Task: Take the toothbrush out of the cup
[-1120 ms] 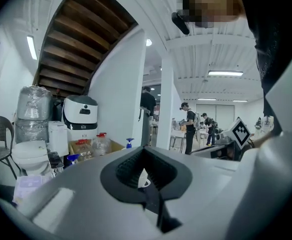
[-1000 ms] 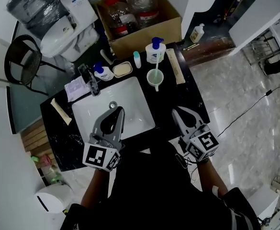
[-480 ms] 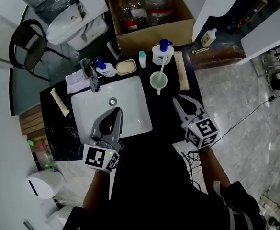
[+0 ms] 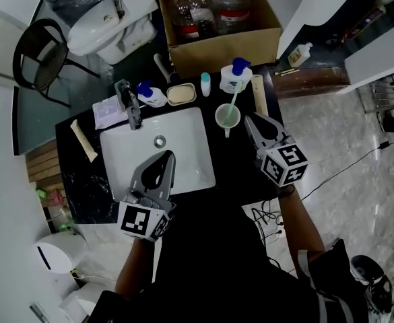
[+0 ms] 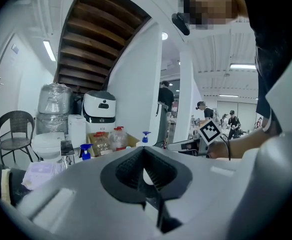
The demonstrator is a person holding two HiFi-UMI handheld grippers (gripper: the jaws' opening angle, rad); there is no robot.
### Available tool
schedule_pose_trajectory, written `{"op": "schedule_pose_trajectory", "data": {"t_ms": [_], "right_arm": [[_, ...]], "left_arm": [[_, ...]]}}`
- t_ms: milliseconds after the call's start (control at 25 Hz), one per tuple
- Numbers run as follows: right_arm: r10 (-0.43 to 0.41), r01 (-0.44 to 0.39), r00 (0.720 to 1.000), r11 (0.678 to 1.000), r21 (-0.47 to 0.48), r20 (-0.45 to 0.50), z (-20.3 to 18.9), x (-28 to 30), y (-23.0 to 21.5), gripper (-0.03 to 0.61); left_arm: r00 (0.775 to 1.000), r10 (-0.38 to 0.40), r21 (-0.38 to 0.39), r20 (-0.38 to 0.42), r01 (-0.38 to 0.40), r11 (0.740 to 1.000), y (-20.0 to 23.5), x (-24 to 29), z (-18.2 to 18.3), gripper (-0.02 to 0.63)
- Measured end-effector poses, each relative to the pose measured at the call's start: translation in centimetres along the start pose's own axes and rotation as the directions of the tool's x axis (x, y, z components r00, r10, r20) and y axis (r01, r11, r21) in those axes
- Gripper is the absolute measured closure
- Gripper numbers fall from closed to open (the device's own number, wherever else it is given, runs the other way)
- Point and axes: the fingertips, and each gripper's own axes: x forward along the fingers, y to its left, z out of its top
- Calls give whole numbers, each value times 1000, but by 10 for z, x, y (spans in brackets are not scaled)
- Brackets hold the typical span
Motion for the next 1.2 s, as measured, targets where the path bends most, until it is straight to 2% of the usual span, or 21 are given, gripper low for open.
{"op": "schedule_pose_trajectory", "data": {"t_ms": [120, 200, 320, 760, 1080, 1160, 1200], "right_arm": [[10, -10, 1000, 1000, 17, -29, -4, 17, -10, 493], [22, -21, 998, 1000, 17, -52, -8, 27, -15, 484], [33, -33, 996, 999, 5, -84, -15, 40, -20, 483], [69, -58, 988, 995, 81, -139, -32, 77, -37, 460], [95, -84, 983, 994, 72, -160, -40, 90, -33, 460], [103, -93, 982, 993, 74, -157, -42, 91, -31, 470], [102, -92, 983, 993, 72, -155, -42, 92, -31, 514]], "left_arm": [[1000, -1, 4, -17, 1, 1000, 0, 1, -3, 606], [1000, 0, -4, -19, 0, 1000, 0, -1, -5, 606], [1000, 0, -13, -24, 0, 1000, -2, -4, -7, 606], [1000, 14, -22, -22, -14, 1000, 4, -10, -7, 606], [1000, 12, -26, -28, -13, 1000, 6, -4, -8, 597], [999, 10, -24, -30, -11, 1000, 7, -4, -8, 597], [999, 8, -23, -32, -9, 1000, 8, -3, -8, 597]]}}
